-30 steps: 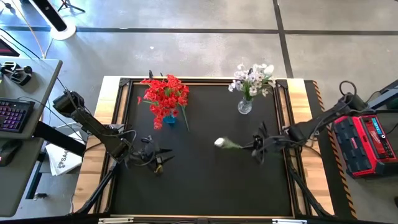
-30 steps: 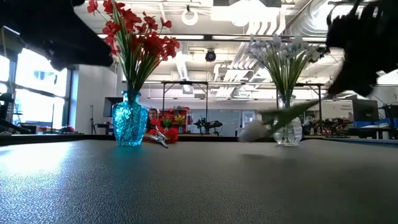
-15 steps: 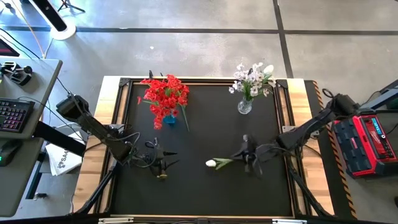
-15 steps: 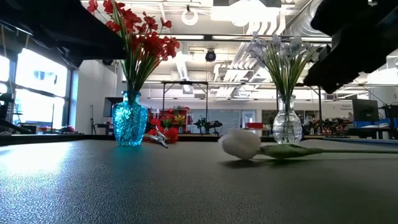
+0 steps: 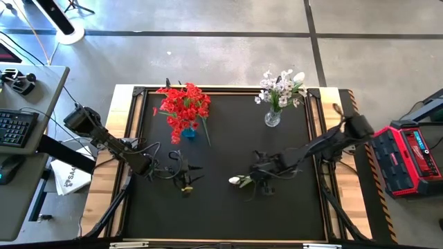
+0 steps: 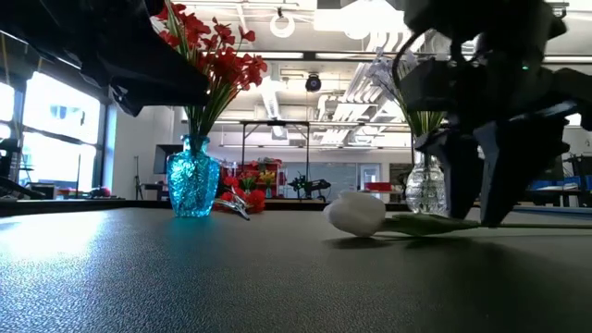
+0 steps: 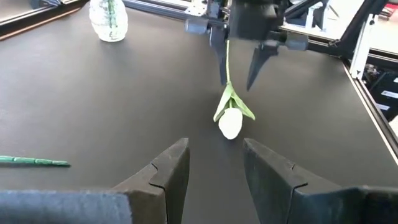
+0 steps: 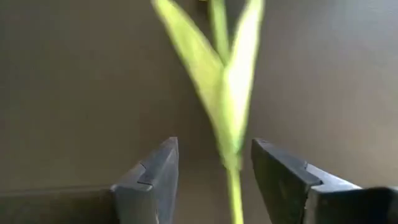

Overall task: Sort flowers into vase by color
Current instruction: Put the white flower into the transparent vase

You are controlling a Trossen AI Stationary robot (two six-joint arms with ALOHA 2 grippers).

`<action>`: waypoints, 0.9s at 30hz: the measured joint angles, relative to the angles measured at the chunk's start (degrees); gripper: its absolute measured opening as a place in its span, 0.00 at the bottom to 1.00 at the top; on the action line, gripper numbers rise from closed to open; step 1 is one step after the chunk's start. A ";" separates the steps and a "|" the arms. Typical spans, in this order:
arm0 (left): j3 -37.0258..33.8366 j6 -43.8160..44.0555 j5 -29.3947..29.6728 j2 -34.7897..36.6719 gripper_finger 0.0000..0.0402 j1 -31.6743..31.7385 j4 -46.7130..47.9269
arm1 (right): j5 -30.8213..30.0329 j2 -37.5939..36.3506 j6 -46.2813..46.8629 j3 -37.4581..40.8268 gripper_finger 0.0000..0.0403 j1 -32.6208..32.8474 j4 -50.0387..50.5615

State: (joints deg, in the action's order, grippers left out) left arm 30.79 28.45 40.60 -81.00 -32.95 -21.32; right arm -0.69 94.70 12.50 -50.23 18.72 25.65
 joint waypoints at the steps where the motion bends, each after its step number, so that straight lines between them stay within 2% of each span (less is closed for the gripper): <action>1: 0.00 -0.01 -0.12 0.01 0.34 0.00 -0.01 | 0.41 1.71 -1.02 -1.38 0.44 -0.17 0.56; 5: 0.01 0.00 -0.15 0.01 0.34 -0.07 0.00 | -0.20 7.03 -2.51 -7.28 0.34 -1.08 6.38; 10: 0.06 -0.04 -0.15 0.01 0.34 -0.07 0.21 | 0.79 8.54 -2.37 -9.93 0.08 -1.63 7.94; 12: 0.06 -0.02 -0.15 0.01 0.34 -0.08 0.45 | -0.80 6.80 -2.50 -8.99 0.03 -1.57 6.52; 15: 0.06 -0.03 -0.69 0.01 0.34 -0.58 0.42 | -5.70 -0.25 -0.92 -4.48 0.04 -0.65 2.62; 18: 0.06 -0.04 -0.91 -0.01 0.34 -1.29 0.42 | -11.17 -10.82 0.78 2.94 0.01 0.60 -4.30; 21: 0.06 -0.05 -0.87 0.01 0.34 -1.62 0.42 | -21.58 -22.74 -1.18 10.99 0.01 2.52 -15.55; 25: 0.06 -0.13 0.64 0.01 0.34 -1.41 0.42 | -40.16 -37.06 -13.87 21.03 0.00 4.49 -36.33; 27: 0.06 -0.13 0.88 0.00 0.34 -1.08 0.42 | -43.96 -42.79 -24.58 25.81 0.01 4.51 -49.79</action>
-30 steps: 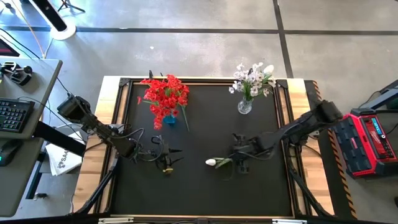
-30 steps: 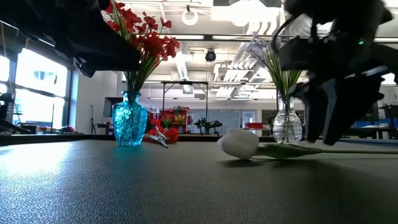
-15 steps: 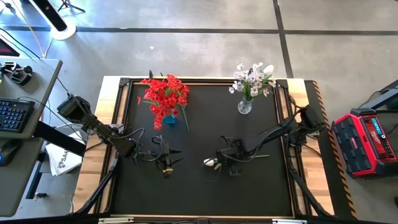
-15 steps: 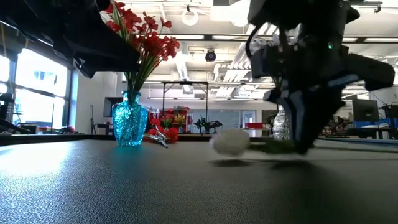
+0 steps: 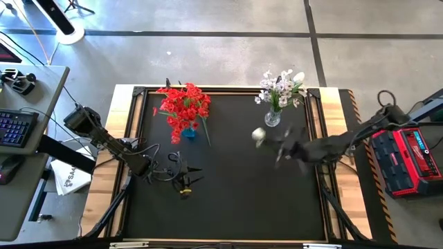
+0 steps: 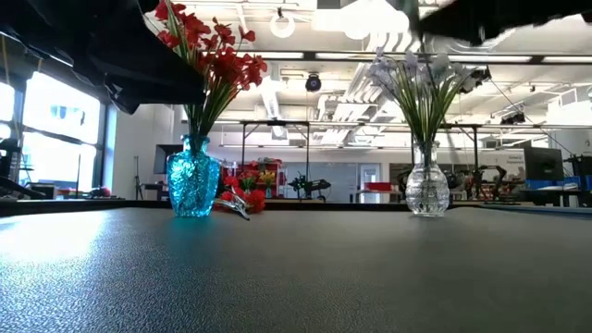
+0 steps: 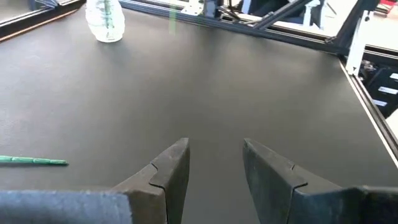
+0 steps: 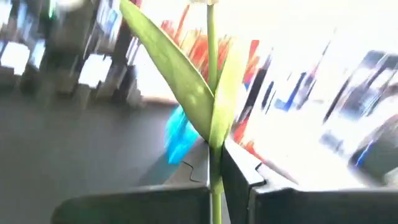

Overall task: Sort flowers into vase by color
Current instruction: Put the white flower into the transparent vase

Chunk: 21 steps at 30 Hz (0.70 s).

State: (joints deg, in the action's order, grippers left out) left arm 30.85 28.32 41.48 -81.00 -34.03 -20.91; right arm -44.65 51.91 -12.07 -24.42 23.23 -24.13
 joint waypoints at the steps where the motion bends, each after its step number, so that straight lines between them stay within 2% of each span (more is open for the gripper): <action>1: 0.00 0.00 0.02 0.01 0.34 0.16 0.00 | 0.01 -2.67 -5.55 2.33 0.00 -0.18 -7.45; 5: 0.00 -0.01 0.11 0.00 0.34 0.51 0.00 | 3.28 -10.30 -22.25 9.67 0.00 -1.71 -32.50; 9: 0.00 0.10 0.10 0.01 0.34 0.64 0.00 | 3.02 -14.61 -31.27 14.07 0.00 -4.52 -46.71; 12: 0.00 0.11 0.10 0.01 0.34 0.64 0.02 | 2.96 -16.10 -33.44 15.56 0.00 -7.58 -50.30; 16: 0.00 0.09 0.10 0.01 0.34 0.64 0.00 | 2.88 -16.27 -32.61 15.92 0.00 -12.89 -50.39; 21: 0.00 0.11 0.11 -0.01 0.34 0.64 0.00 | 2.96 -14.69 -27.11 15.93 0.00 -19.46 -48.66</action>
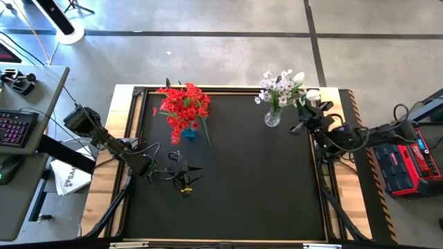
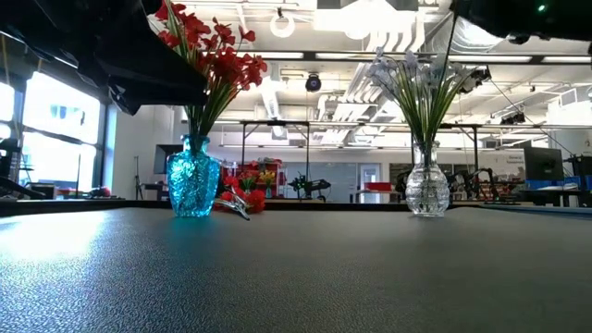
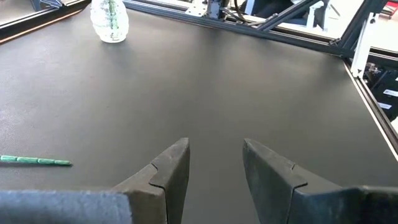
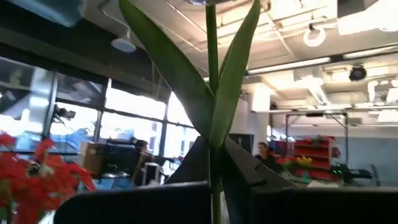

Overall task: Sort flowers into vase by color
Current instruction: Put the white flower into the transparent vase, then put the red flowers into the blue vase

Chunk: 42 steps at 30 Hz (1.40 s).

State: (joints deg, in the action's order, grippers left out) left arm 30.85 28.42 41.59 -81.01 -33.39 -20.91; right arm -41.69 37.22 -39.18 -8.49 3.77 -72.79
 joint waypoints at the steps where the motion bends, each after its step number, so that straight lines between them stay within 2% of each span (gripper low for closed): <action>1: 0.00 0.00 -0.01 0.02 0.34 0.00 0.00 | 0.01 0.43 0.86 0.00 0.00 -1.13 0.72; 8: 0.00 0.01 -0.01 0.00 0.34 0.00 0.00 | 0.44 4.33 8.97 0.00 0.00 -7.55 4.95; 17: 0.00 0.02 -0.01 0.02 0.34 0.00 0.00 | 1.16 8.26 18.47 0.00 0.01 -11.92 8.39; 21: 0.00 0.05 -0.01 0.02 0.34 0.00 0.00 | 5.83 9.49 23.41 -0.02 0.08 -13.89 11.45; 24: 0.00 0.91 -0.01 0.02 0.34 0.00 -0.02 | 6.78 9.75 25.85 -1.11 0.18 -15.30 14.46; 27: 0.00 1.39 -0.01 0.02 0.34 0.00 -0.02 | 6.75 9.57 27.12 -5.00 0.28 -16.23 24.94; 33: 0.00 1.60 -0.03 0.01 0.34 0.00 -0.02 | 4.84 9.63 31.62 -19.10 0.44 -16.54 59.19; 38: 0.00 2.93 -0.03 0.02 0.34 0.00 -0.02 | 4.56 9.61 37.67 -31.88 0.48 -16.52 83.39; 42: 0.00 3.72 -0.03 0.02 0.34 0.00 -0.02 | 5.40 9.60 41.23 -40.18 0.47 -16.23 97.15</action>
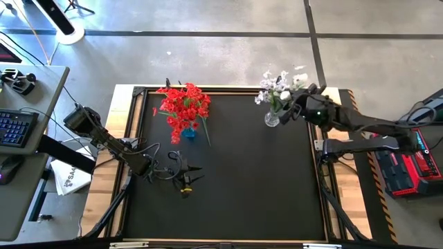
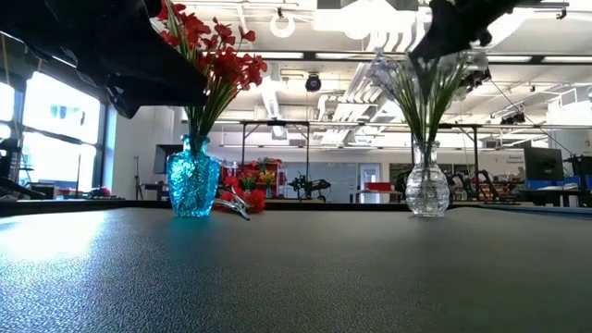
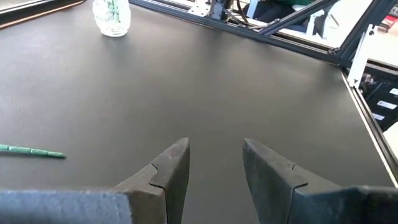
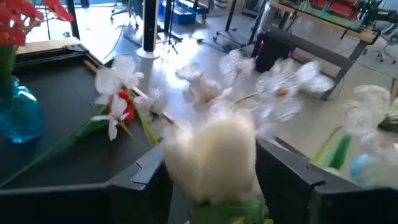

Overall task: Sort flowers into vase by color
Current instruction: Put the red flowers into the blue vase

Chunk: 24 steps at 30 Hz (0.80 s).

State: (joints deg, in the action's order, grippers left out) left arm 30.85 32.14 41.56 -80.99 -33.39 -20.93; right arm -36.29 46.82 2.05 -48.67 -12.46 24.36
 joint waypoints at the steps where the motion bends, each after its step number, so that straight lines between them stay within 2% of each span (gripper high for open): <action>1: 0.00 0.31 0.03 0.00 0.34 0.00 0.00 | -0.11 -0.04 0.04 -1.56 0.46 0.50 2.00; 6: 0.00 0.39 0.16 0.00 0.34 0.00 0.00 | -0.50 -0.94 -1.57 -5.33 0.43 5.28 3.91; 13: 0.00 0.68 2.13 -0.02 0.34 0.02 0.00 | -0.55 -1.36 -1.06 -5.68 0.40 9.89 4.19; 17: 0.00 0.86 3.31 0.00 0.34 0.08 0.00 | -0.97 -1.17 -3.70 -5.64 0.40 11.46 3.50; 21: 0.00 2.17 6.62 0.00 0.34 1.29 0.01 | -3.67 -1.19 -7.83 -5.64 0.40 14.26 -1.47; 24: 0.71 1.57 8.07 0.00 0.34 2.70 0.27 | -1.27 -1.17 -11.80 -5.64 0.40 17.43 -7.59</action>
State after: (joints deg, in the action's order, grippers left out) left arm 31.56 33.71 49.63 -80.99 -30.69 -20.66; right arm -37.56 45.65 -9.76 -54.30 4.97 16.77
